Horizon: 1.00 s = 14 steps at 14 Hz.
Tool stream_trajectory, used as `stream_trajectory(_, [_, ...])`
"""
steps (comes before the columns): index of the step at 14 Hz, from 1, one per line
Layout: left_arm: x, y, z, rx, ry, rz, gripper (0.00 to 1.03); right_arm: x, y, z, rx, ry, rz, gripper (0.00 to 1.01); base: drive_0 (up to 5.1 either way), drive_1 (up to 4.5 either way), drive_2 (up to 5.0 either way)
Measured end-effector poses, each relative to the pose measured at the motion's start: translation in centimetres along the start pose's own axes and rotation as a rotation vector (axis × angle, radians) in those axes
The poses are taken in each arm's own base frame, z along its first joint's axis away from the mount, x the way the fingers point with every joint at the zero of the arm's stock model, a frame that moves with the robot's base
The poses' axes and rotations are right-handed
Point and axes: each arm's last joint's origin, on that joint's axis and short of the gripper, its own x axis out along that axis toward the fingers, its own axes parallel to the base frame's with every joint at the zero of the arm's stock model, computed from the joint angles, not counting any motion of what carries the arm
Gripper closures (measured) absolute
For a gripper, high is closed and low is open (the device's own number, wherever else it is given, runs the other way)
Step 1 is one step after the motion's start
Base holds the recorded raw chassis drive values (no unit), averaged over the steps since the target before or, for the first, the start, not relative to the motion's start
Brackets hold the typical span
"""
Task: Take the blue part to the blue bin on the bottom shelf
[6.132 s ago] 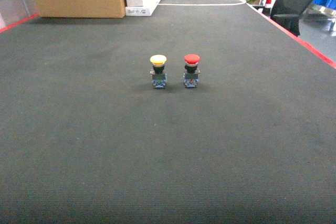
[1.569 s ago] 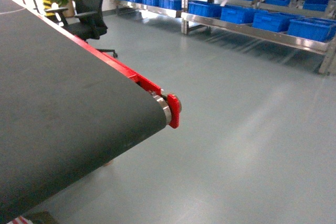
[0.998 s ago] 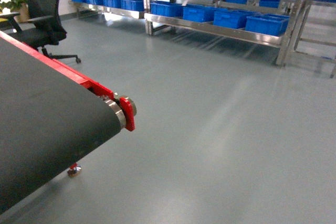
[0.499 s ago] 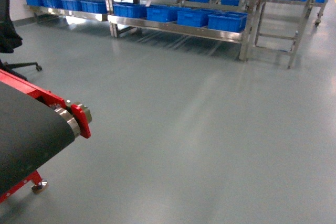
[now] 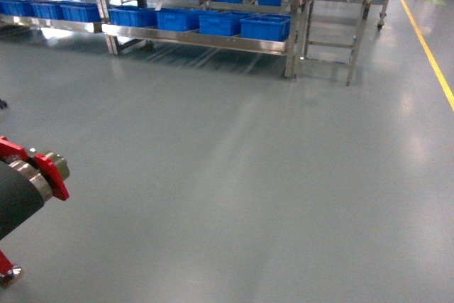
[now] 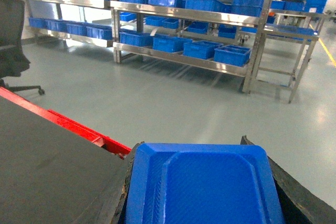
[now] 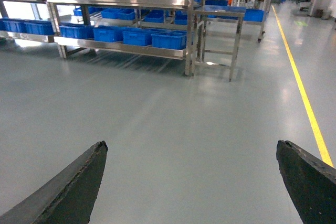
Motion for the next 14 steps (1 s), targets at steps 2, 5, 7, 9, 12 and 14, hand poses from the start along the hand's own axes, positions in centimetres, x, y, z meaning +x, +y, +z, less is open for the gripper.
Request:
stream_trajectory(2, [0.00,0.00,0.00,0.000,0.000,0.000,0.58,0.00,0.00,0.00,0.000,0.000,0.000,0.03,-1.5,-1.54,-1.5])
stream_trajectory(5, [0.00,0.00,0.00,0.000,0.000,0.000,0.58,0.00,0.00,0.00,0.000,0.000,0.000,0.03,-1.5,-1.54,-1.5])
stream_trajectory(7, [0.00,0.00,0.00,0.000,0.000,0.000,0.58,0.00,0.00,0.00,0.000,0.000,0.000,0.03,-1.5,-1.54,-1.5])
stream_trajectory(9, [0.00,0.00,0.00,0.000,0.000,0.000,0.58,0.00,0.00,0.00,0.000,0.000,0.000,0.03,-1.6,-1.56,-1.6])
stream_trajectory(12, [0.00,0.00,0.00,0.000,0.000,0.000,0.58,0.00,0.00,0.00,0.000,0.000,0.000,0.03,-1.6,-1.59,-1.6])
stream_trajectory(14, [0.00,0.00,0.00,0.000,0.000,0.000,0.58,0.00,0.00,0.00,0.000,0.000,0.000,0.03,-1.5,-1.54,-1.5])
